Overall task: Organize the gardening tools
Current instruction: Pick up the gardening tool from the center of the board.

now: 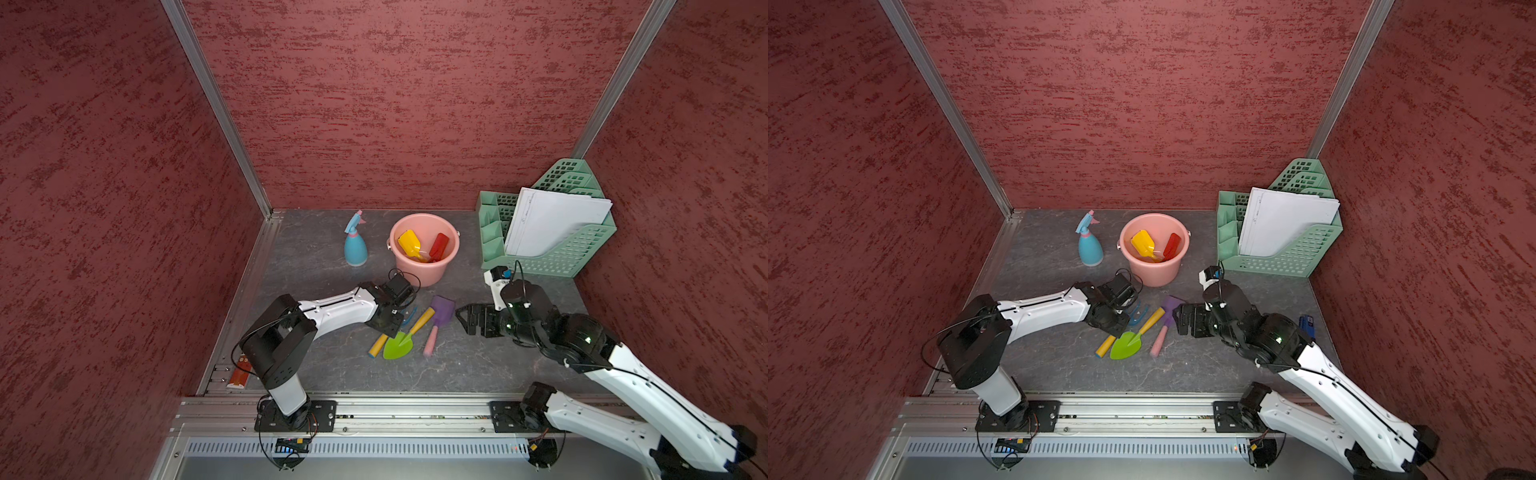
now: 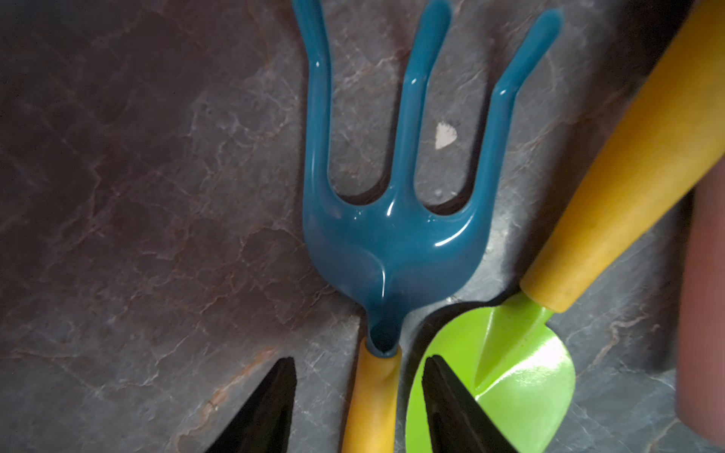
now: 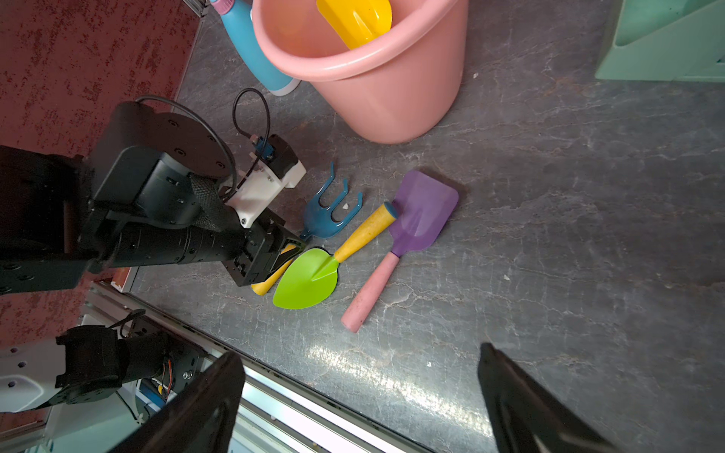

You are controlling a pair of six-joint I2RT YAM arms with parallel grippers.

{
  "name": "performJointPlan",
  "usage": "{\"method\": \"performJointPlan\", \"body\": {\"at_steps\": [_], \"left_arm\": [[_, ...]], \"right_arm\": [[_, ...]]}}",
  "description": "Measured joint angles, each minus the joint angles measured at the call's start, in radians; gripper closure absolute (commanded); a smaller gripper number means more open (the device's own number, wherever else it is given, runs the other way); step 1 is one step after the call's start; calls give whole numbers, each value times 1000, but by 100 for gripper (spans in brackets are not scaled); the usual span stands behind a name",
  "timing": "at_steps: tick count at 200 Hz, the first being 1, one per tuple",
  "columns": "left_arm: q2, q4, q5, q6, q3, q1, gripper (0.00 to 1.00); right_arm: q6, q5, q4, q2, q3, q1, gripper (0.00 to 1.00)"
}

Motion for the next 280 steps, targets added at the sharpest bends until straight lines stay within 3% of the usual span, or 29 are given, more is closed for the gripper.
{"method": "performJointPlan", "body": {"at_steps": [117,200,249,280], "left_arm": [[53,19,7,19,0,56,55],[66,21,16,30,11,60,100],[35,6,18,25,-13,60,100],[-107,-55,5,13,-46,57,100]], "right_arm": [[-3,0,1,-1,0,0,1],[-3,0,0,-1,0,0,2],[-3,0,0,-1,0,0,2],[-3,1,0,-1,0,0,2]]}}
